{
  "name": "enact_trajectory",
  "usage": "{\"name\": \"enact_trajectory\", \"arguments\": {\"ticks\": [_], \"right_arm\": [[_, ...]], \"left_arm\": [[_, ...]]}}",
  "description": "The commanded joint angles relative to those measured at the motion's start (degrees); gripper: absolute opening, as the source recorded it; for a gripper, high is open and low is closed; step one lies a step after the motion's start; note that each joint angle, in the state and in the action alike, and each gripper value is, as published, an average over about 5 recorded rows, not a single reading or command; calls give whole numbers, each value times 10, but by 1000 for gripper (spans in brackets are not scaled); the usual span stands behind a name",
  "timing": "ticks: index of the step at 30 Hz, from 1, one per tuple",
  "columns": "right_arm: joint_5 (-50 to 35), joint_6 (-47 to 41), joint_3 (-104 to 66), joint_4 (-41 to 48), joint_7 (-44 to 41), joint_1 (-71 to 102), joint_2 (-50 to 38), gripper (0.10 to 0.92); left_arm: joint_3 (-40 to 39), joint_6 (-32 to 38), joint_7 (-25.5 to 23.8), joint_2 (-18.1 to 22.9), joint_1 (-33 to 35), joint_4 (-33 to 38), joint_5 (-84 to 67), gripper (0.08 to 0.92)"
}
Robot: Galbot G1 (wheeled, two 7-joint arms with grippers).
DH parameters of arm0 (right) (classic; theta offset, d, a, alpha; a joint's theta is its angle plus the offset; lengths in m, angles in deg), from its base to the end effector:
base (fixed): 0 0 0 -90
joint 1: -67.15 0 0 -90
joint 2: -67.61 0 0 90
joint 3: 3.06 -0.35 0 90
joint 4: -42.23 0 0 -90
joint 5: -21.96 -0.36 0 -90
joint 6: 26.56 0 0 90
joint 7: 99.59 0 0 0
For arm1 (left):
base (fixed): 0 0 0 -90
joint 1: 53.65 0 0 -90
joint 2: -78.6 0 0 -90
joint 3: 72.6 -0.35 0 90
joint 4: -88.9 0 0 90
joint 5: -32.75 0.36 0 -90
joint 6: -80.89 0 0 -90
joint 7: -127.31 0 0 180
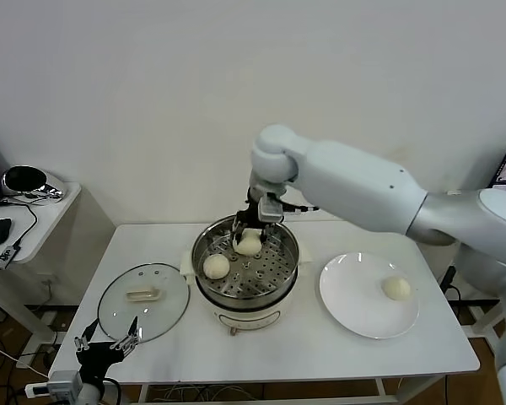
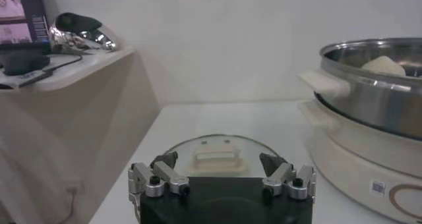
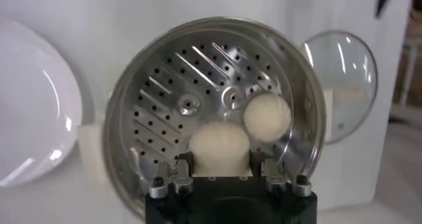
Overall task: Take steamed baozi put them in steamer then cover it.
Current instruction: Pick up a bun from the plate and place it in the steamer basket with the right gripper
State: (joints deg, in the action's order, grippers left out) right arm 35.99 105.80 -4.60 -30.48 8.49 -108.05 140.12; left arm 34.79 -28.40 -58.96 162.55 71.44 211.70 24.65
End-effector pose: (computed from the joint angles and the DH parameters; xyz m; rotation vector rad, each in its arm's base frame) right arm 0.5380 0.1904 -0.0359 -1.9492 0.0432 -2.1455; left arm 0.1532 0.1063 -0.2843 0.1455 -2.7881 -0.0882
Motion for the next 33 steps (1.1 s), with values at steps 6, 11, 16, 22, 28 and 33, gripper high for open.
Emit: {"name": "enact_trajectory", "arguments": {"ticks": [6,11,16,22,28,33], "right_arm": [[0,26,33,-22,9,35,12,531],[2,25,34,-16,4,49,17,533],[7,29,30,-1,3,56,25,534],[17,31,26,10,-3,63,30,535],[21,21,28,6,-3,67,27,535],[25,-21,26,-9,-6,59,20,593]], "left_arm": [[6,0,0,0,0,1,-2,823],[2,0,1,1,-1,-3,-2,823],[1,0,0,0,-3,-5,-2,823],[0,0,0,0,-5,-9,-2,823],[0,0,1,0,-5,-10,-2,823],[-2,0,0,1,-5,-10,-2,823]]}}
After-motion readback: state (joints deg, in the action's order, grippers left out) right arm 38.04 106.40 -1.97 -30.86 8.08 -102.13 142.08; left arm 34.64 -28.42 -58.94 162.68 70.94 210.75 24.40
